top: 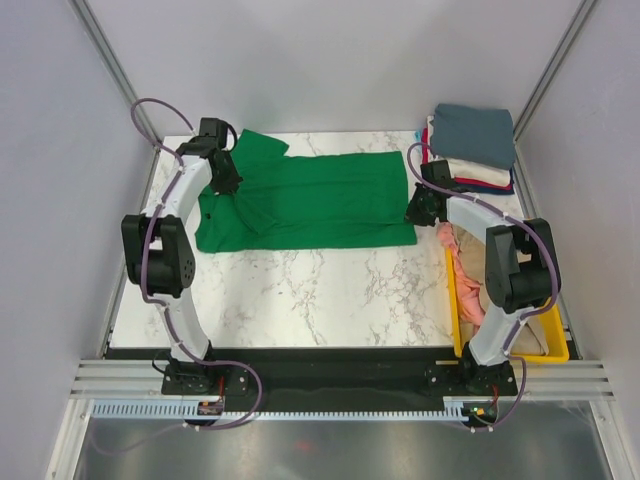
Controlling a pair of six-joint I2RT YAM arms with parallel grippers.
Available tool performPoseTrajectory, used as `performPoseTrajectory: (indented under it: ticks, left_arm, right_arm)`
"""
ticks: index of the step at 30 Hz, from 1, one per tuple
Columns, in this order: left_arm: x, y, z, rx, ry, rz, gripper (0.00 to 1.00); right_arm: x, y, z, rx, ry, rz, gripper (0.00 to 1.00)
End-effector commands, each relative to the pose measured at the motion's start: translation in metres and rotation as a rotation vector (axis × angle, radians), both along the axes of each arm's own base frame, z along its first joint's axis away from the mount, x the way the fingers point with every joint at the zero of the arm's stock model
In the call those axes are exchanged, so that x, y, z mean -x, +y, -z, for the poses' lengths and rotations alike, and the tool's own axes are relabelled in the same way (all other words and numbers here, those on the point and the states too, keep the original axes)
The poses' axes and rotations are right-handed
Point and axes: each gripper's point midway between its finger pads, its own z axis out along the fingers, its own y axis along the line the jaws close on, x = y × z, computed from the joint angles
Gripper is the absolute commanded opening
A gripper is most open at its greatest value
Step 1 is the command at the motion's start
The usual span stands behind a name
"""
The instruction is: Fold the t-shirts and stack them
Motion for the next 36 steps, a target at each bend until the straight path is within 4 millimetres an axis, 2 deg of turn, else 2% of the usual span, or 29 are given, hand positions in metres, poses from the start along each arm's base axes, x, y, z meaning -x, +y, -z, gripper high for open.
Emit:
performPoseTrajectory:
  ticks: [1, 6, 8, 10, 11, 12, 13, 14, 15, 16, 17, 18, 19, 20, 21, 22, 23, 24, 25, 26, 27, 28, 30, 31, 32, 36]
  left_arm:
    - [-0.013, 0.007, -0.004, -0.044, 0.009, 0.041, 0.02]
    - [-0.014, 0.015, 0.025, -0.044, 0.091, 0.006, 0.04]
    - [-0.015, 0.022, 0.039, -0.05, 0.12, -0.02, 0.08]
    - [-0.026, 0.033, 0.041, -0.065, 0.113, -0.055, 0.13]
    - [-0.032, 0.041, 0.037, -0.053, 0.102, -0.067, 0.14]
    - [-0.037, 0.039, 0.032, -0.027, 0.089, -0.052, 0.15]
    - [-0.045, 0.039, 0.016, -0.024, 0.044, -0.047, 0.18]
    - [-0.046, 0.039, 0.006, -0.032, 0.022, -0.033, 0.41]
    - [-0.045, 0.041, -0.006, -0.041, -0.003, -0.039, 0.51]
    - [-0.039, 0.042, -0.007, -0.047, 0.001, -0.049, 0.65]
    - [-0.031, 0.045, -0.034, -0.061, -0.055, -0.08, 0.69]
    - [-0.023, 0.046, -0.041, -0.07, -0.069, -0.096, 0.77]
    - [-0.003, 0.048, -0.023, -0.078, -0.02, -0.112, 0.92]
    - [0.004, 0.05, -0.028, -0.073, -0.055, -0.143, 0.99]
    - [0.017, 0.054, -0.048, -0.077, -0.111, -0.172, 1.0]
    - [0.042, 0.055, -0.025, -0.075, -0.065, -0.19, 1.0]
    - [0.045, 0.052, -0.026, -0.043, -0.12, -0.218, 1.0]
    - [0.057, 0.049, -0.044, -0.004, -0.194, -0.226, 1.0]
    - [0.082, 0.045, -0.011, 0.012, -0.139, -0.233, 0.99]
    - [0.09, 0.043, -0.004, 0.049, -0.154, -0.257, 0.99]
    - [0.09, 0.037, -0.018, 0.102, -0.244, -0.25, 0.98]
    - [0.109, 0.034, 0.011, 0.121, -0.198, -0.273, 0.97]
    - [0.113, 0.032, 0.019, 0.15, -0.238, -0.281, 0.96]
    - [0.124, 0.032, 0.034, 0.16, -0.214, -0.301, 0.94]
    - [0.127, 0.032, 0.04, 0.164, -0.21, -0.31, 0.94]
    - [0.133, 0.048, 0.057, 0.177, -0.254, -0.401, 0.94]
  right_arm:
    - [-0.02, 0.002, -0.012, -0.032, -0.045, 0.002, 0.0]
    - [-0.029, 0.001, 0.0, -0.04, -0.022, 0.016, 0.01]
    - [-0.037, -0.001, 0.0, -0.053, -0.024, 0.024, 0.24]
    - [-0.041, -0.004, 0.002, -0.058, -0.018, 0.033, 0.49]
    - [-0.048, -0.004, -0.005, -0.062, -0.034, 0.035, 0.55]
    - [-0.05, -0.004, -0.01, -0.064, -0.038, 0.041, 0.61]
    - [-0.052, -0.005, -0.015, -0.064, -0.046, 0.041, 0.68]
    - [-0.055, -0.004, -0.028, -0.07, -0.071, 0.04, 0.7]
    - [-0.054, -0.003, -0.034, -0.073, -0.082, 0.034, 0.71]
    - [-0.053, -0.001, -0.039, -0.077, -0.092, 0.029, 0.75]
    - [-0.049, -0.001, -0.047, -0.076, -0.108, 0.024, 0.76]
    - [-0.046, 0.0, -0.05, -0.073, -0.113, 0.018, 0.77]
    - [-0.041, 0.002, -0.05, -0.072, -0.11, 0.009, 0.79]
    - [-0.031, 0.002, -0.042, -0.071, -0.088, 0.007, 0.79]
    - [-0.025, 0.004, -0.048, -0.076, -0.101, 0.002, 0.79]
    - [-0.018, 0.01, -0.046, -0.077, -0.099, -0.014, 0.79]
    - [-0.004, 0.011, -0.041, -0.079, -0.087, -0.02, 0.79]
    - [0.001, 0.014, -0.039, -0.088, -0.091, -0.023, 0.79]
    - [0.008, 0.02, -0.037, -0.095, -0.089, -0.036, 0.79]
    - [0.022, 0.02, -0.029, -0.097, -0.073, -0.041, 0.79]
    - [0.027, 0.021, -0.027, -0.1, -0.077, -0.046, 0.79]
    - [0.033, 0.023, -0.024, -0.101, -0.073, -0.051, 0.79]
    - [0.05, 0.019, -0.012, -0.094, -0.054, -0.048, 0.79]
    - [0.053, 0.015, -0.008, -0.08, -0.053, -0.041, 0.79]
    - [0.061, 0.01, 0.001, -0.063, -0.04, -0.034, 0.79]
    - [0.066, 0.004, 0.018, -0.047, -0.012, -0.026, 0.77]
